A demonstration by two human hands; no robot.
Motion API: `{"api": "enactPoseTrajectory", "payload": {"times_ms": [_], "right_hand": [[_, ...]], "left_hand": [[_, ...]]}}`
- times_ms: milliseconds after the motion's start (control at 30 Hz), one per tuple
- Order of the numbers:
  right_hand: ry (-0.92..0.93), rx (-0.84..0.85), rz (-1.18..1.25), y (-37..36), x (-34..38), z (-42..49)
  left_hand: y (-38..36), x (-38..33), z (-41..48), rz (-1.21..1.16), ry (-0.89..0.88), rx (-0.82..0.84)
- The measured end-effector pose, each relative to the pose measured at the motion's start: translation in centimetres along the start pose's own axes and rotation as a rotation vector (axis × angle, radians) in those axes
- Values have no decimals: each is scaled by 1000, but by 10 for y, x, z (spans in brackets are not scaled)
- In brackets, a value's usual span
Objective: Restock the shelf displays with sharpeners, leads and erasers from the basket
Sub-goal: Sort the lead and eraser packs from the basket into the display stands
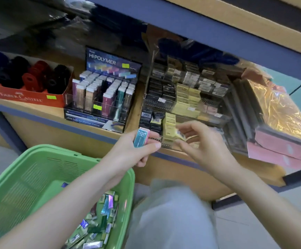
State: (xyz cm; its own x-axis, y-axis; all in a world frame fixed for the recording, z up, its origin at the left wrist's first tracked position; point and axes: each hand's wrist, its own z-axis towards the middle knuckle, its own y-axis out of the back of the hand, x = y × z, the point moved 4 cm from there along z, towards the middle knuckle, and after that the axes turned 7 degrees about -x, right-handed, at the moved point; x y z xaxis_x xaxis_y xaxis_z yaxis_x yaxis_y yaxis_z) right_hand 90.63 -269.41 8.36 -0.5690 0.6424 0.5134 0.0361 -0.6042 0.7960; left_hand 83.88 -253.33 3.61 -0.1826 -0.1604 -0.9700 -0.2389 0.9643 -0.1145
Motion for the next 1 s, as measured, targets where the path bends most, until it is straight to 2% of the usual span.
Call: {"api": "enactPoseTrajectory", "payload": {"times_ms": [100, 200, 267, 367, 500, 600, 767, 1000], "right_hand": [[-37, -109, -111, 23, -40, 16], [-114, -127, -193, 33, -80, 32], [-138, -90, -282, 31, -101, 41], [-133, 74, -403, 21, -122, 49], [-108, 175, -518, 14, -134, 55], [-122, 155, -546, 10, -137, 56], [-113, -1, -626, 10, -135, 52], [-82, 63, -759, 9, -128, 50]], "left_hand": [[-14, -1, 8, 26, 16, -2], [-27, 0, 12, 52, 33, -3], [-33, 2, 15, 67, 37, 1], [-37, 3, 19, 79, 42, 1], [-38, 6, 25, 94, 49, -9], [-39, 9, 29, 103, 59, -8], [-43, 16, 34, 100, 80, 4], [-42, 19, 39, 80, 118, 9]]}}
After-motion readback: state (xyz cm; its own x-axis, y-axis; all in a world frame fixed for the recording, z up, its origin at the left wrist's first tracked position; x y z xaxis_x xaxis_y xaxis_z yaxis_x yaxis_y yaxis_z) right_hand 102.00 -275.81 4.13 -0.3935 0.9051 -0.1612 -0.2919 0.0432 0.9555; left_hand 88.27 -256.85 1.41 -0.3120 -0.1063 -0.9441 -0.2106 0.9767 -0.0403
